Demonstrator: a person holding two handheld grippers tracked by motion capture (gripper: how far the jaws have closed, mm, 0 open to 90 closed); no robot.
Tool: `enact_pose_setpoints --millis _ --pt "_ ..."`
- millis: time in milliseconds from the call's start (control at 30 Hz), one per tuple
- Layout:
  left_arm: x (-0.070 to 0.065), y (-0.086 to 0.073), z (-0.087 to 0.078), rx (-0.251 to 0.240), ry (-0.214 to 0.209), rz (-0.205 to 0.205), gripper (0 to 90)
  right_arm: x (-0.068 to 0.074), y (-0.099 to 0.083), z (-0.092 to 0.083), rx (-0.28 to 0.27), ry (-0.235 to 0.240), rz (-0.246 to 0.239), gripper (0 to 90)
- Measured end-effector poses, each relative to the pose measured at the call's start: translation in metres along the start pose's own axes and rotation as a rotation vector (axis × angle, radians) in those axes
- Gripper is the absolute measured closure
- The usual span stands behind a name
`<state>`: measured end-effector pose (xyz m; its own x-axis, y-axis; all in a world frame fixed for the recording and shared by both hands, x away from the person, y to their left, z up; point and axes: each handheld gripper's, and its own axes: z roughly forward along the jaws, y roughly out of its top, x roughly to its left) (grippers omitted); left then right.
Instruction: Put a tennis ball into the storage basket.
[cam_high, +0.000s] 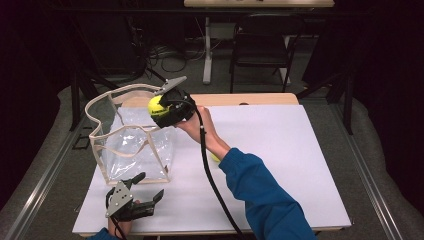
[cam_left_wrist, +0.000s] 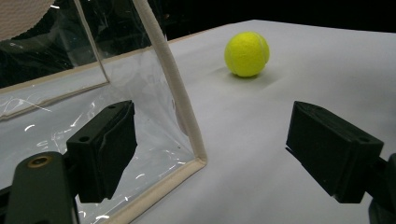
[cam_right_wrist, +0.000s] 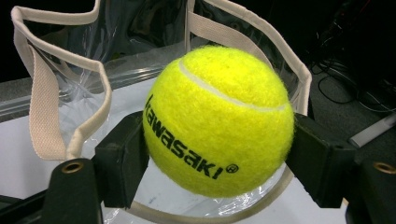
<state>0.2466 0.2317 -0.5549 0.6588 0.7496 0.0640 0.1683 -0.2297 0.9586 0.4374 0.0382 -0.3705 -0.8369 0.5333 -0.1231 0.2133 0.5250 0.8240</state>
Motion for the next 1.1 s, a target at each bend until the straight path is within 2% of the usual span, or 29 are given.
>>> enact_pose_setpoints --millis 467,1100 --pt "-0.0001 0.0002 0.0003 0.000 -0.002 0.002 16.0 -0.0004 -0.0009 0.0044 0.041 -0.001 0.012 25.5" --pt "-0.0005 0.0004 -0.0004 -0.004 -0.002 -0.002 16.0 0.0027 0.0002 0.0080 0.087 -0.013 0.000 25.3"
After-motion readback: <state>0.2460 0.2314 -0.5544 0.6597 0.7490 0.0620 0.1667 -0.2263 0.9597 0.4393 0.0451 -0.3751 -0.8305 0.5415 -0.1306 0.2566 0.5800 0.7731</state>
